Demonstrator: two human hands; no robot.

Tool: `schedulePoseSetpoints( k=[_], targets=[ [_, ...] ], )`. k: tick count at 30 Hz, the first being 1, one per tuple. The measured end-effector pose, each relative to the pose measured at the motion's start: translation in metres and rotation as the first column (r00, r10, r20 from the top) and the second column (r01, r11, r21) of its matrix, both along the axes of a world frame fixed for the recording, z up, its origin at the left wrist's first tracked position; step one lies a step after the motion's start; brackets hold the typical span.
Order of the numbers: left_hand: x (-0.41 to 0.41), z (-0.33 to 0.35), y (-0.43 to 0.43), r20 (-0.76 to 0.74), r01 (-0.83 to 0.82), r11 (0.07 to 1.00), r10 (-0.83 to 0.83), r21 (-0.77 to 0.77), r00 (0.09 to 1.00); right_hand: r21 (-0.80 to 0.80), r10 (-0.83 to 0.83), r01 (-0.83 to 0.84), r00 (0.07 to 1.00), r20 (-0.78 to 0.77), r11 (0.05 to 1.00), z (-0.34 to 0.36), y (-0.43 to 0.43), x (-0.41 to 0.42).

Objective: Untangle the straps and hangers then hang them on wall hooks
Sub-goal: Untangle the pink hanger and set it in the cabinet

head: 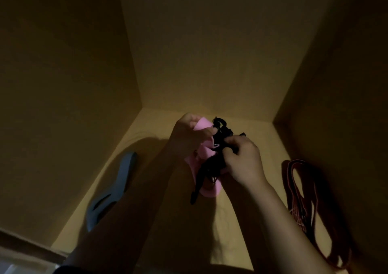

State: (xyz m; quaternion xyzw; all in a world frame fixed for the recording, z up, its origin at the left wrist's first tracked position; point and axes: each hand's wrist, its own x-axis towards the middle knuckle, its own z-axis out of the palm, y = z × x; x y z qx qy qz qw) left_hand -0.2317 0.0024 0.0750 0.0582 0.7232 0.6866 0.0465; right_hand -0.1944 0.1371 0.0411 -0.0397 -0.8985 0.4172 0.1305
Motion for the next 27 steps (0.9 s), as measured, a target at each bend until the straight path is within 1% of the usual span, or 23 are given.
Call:
schedulePoseSetpoints(
  k=[1,3,4,6,7,9,12,15,17,18,20,21,23,25,27],
  targets=[
    [-0.001,-0.001,0.003,0.020,-0.013,1.000,0.014,-0.016,1.000,-0.098,0.045,-0.045,0.999,-0.004,0.994,0.004,-0.004,0.003],
    [0.000,0.003,0.007,0.058,-0.023,0.999,0.024,-0.023,0.998,-0.285,0.125,-0.116,0.992,0.015,0.952,0.014,-0.011,0.009],
    [0.001,0.004,0.008,0.074,-0.013,1.000,0.014,-0.008,0.997,-0.352,0.140,-0.125,0.990,0.016,0.927,0.018,-0.014,0.011],
    [0.002,0.008,0.010,0.088,0.028,0.999,-0.030,0.022,0.996,-0.420,0.110,-0.097,0.994,0.008,0.903,0.022,-0.016,0.011],
    [0.002,0.010,0.010,0.093,0.046,0.999,-0.048,0.020,0.995,-0.418,0.084,-0.069,0.996,0.017,0.906,0.023,-0.015,0.009],
    [-0.003,0.012,0.009,0.109,0.032,0.999,-0.034,0.016,0.994,-0.377,0.036,-0.020,0.999,0.035,0.926,0.030,-0.012,0.005],
    [-0.013,0.015,0.010,0.100,0.003,0.998,-0.010,0.066,0.995,-0.354,0.044,-0.044,0.999,-0.007,0.934,0.040,-0.009,0.000],
    [-0.013,0.019,0.008,0.067,0.038,0.997,-0.043,0.069,0.997,-0.424,0.049,-0.043,0.999,0.002,0.905,0.048,-0.009,-0.003],
    [-0.013,0.023,0.008,0.085,0.042,0.995,-0.050,0.090,0.995,-0.468,0.074,-0.056,0.997,0.021,0.882,0.054,-0.008,-0.006],
    [-0.013,0.026,0.008,0.104,0.034,0.993,-0.046,0.117,0.993,-0.478,0.099,-0.079,0.995,0.018,0.875,0.058,-0.008,-0.008],
    [-0.016,0.032,0.008,0.139,0.017,0.974,-0.049,0.224,0.989,-0.497,0.155,-0.143,0.988,-0.016,0.856,0.069,-0.009,-0.012],
    [-0.017,0.037,0.008,0.148,0.017,0.958,-0.062,0.287,0.987,-0.511,0.178,-0.172,0.983,-0.038,0.842,0.075,-0.010,-0.013],
    [-0.018,0.046,0.008,0.150,0.030,0.932,-0.090,0.362,0.984,-0.541,0.206,-0.212,0.976,-0.073,0.814,0.086,-0.013,-0.017],
    [-0.019,0.054,0.005,0.153,0.049,0.893,-0.130,0.448,0.980,-0.566,0.211,-0.223,0.974,-0.088,0.794,0.096,-0.015,-0.020],
    [-0.016,0.062,0.000,0.168,0.097,0.850,-0.213,0.518,0.963,-0.626,0.181,-0.195,0.980,-0.086,0.755,0.104,-0.014,-0.025]
  ],
)
